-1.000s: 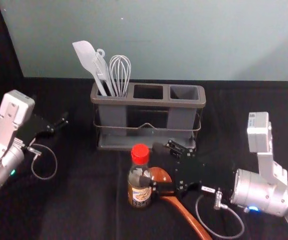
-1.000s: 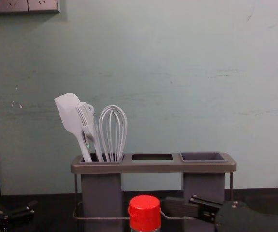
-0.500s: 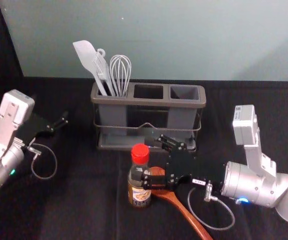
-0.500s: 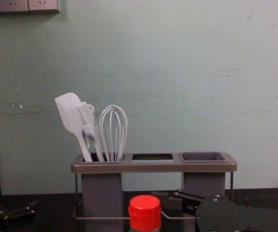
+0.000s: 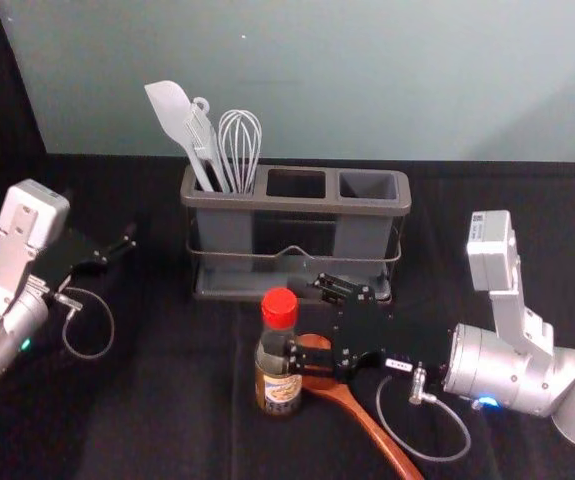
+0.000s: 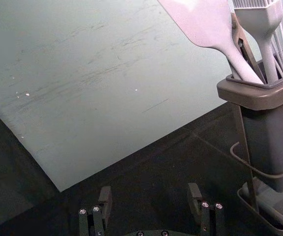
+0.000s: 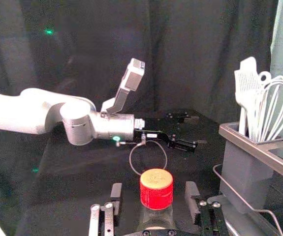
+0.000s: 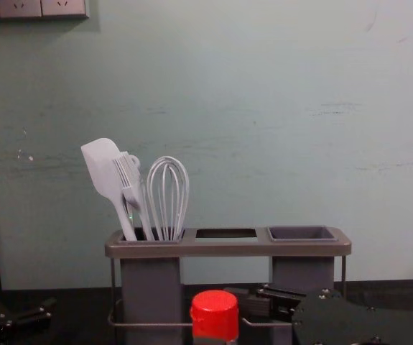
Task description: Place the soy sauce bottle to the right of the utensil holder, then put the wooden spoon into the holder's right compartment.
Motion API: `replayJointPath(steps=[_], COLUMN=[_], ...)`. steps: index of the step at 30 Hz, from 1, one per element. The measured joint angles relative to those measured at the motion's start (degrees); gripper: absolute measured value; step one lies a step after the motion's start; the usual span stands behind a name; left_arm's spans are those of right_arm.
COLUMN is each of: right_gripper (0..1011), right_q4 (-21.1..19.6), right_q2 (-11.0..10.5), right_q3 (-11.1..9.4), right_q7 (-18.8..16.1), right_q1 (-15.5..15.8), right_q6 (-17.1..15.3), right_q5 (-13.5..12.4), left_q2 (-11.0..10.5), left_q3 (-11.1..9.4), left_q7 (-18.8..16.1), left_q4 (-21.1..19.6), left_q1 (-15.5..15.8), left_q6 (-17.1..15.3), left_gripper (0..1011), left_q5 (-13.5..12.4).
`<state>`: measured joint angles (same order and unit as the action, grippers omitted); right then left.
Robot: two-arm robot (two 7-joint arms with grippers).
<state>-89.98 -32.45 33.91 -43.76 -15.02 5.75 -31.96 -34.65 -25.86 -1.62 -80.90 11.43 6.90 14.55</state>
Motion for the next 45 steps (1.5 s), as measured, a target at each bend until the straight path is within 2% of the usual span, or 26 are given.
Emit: replayJointPath(steps=[3, 6, 9, 12, 16, 19, 32, 45], right_gripper=[778, 664, 606, 481, 378, 369, 367, 369], right_q4=[0.0, 0.0, -0.1, -0.1, -0.1, -0.5, -6.7, -11.1], right_q2=[0.0, 0.0, 0.0, 0.0, -0.1, -0.2, -2.8, -5.8], right_q3=[0.0, 0.0, -0.1, -0.1, -0.1, -0.4, -4.7, -9.0], right_q7=[0.0, 0.0, 0.0, 0.0, 0.0, 0.4, 4.1, 8.1], right_q1=[0.0, 0.0, 0.1, 0.1, 0.1, 0.2, 0.5, -2.9], right_q6=[0.0, 0.0, 0.1, 0.1, 0.1, 0.1, -3.3, -8.7], right_q5=[0.0, 0.0, 0.0, 0.0, -0.1, -0.2, -3.9, -6.8], left_q2=[0.0, 0.0, 0.0, 0.0, 0.0, 0.0, 0.0, 0.0], left_q3=[0.0, 0.0, 0.0, 0.0, 0.0, 0.0, 0.0, 0.0], left_q7=[0.0, 0.0, 0.0, 0.0, 0.0, 0.0, 0.0, 0.0], left_q4=[0.0, 0.0, 0.0, 0.0, 0.0, 0.0, 0.0, 0.0], left_q1=[0.0, 0.0, 0.0, 0.0, 0.0, 0.0, 0.0, 0.0], left_q6=[0.0, 0.0, 0.0, 0.0, 0.0, 0.0, 0.0, 0.0], left_gripper=[1005, 1005, 1005, 1005, 1005, 1005, 1005, 1005], left_q5=[0.0, 0.0, 0.0, 0.0, 0.0, 0.0, 0.0, 0.0])
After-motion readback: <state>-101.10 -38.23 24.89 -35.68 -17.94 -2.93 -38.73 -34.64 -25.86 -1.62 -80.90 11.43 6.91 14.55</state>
